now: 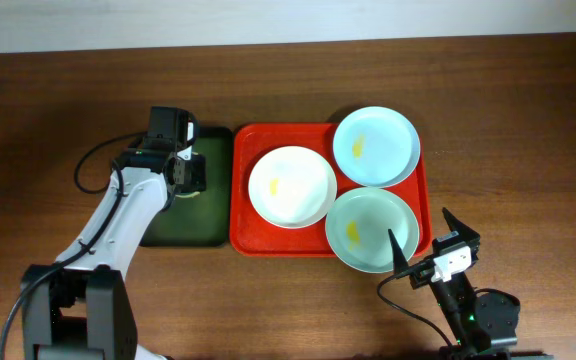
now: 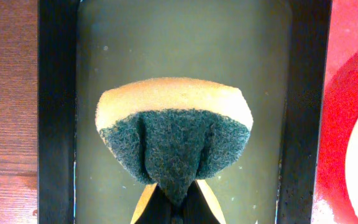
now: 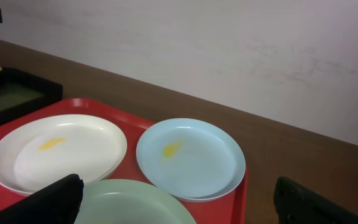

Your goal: Clean dirty plates on tray and stack at the side

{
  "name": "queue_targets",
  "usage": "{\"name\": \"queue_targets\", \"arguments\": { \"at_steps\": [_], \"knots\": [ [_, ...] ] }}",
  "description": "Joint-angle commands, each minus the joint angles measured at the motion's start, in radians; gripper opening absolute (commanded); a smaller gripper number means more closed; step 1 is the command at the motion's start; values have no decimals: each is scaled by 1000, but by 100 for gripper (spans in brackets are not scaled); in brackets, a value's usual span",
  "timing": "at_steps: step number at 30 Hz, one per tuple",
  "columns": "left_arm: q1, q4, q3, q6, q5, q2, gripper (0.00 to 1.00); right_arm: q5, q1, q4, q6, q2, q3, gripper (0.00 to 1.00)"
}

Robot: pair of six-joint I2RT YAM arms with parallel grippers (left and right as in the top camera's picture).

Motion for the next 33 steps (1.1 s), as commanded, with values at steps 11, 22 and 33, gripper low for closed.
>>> {"name": "queue_targets", "arguments": {
  "at_steps": [11, 22, 33],
  "knots": [
    [0, 32, -5, -10, -7, -5, 0, -2, -2, -5, 7, -5, -5, 98],
    [-10, 50, -5, -10, -24, -5, 0, -1, -3, -5, 7, -3, -5, 98],
    [-56, -309, 303, -37, 105, -5, 0, -2, -3, -5, 7, -3, -5, 98]
  ]
}}
